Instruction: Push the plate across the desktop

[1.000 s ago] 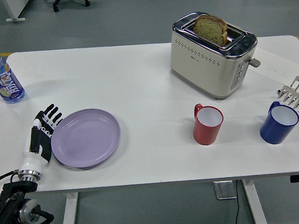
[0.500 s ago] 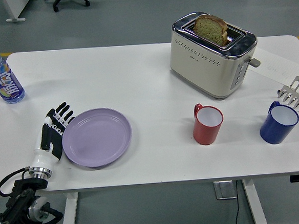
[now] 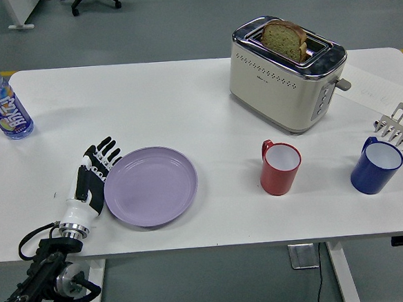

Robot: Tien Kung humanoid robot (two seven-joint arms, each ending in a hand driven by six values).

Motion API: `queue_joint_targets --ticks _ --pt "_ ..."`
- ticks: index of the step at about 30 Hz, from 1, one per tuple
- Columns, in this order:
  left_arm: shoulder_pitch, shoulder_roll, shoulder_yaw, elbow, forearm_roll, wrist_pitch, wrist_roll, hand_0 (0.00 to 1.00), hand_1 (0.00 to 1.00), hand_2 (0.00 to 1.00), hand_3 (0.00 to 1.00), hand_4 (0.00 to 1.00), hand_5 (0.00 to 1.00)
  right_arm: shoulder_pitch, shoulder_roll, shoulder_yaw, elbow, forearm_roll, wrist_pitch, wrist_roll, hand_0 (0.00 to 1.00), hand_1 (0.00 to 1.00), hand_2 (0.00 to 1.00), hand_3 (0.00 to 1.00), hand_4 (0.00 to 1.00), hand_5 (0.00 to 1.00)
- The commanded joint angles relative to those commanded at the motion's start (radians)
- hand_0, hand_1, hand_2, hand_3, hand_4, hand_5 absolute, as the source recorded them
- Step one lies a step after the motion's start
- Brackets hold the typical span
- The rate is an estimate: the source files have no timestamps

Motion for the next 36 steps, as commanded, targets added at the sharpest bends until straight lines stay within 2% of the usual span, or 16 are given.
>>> queue_joint_targets --ticks 12,28,36 --pt "-0.018 -0.018 0.047 0.002 -0.013 0.003 -0.012 0.848 0.87 0.886 0.822 0.486 0.998 0.0 0.001 -0.003 0.0 0.001 0.0 0.0 0.603 0.544 0.639 0.618 0.137 0.361" --pt "-0.034 -0.018 0.095 0.003 -0.028 0.005 -0.02 0.844 0.869 0.885 0.816 0.484 0.998 0.004 0.0 -0.006 0.0 0.001 0.001 0.002 0.604 0.544 0.639 0.618 0.137 0.362" --pt "-0.04 -0.018 0.14 -0.008 -0.055 0.017 -0.04 0.837 0.862 0.875 0.808 0.481 0.998 0.008 0.0 -0.007 0.0 0.0 0.001 0.003 0.604 0.544 0.639 0.618 0.137 0.362"
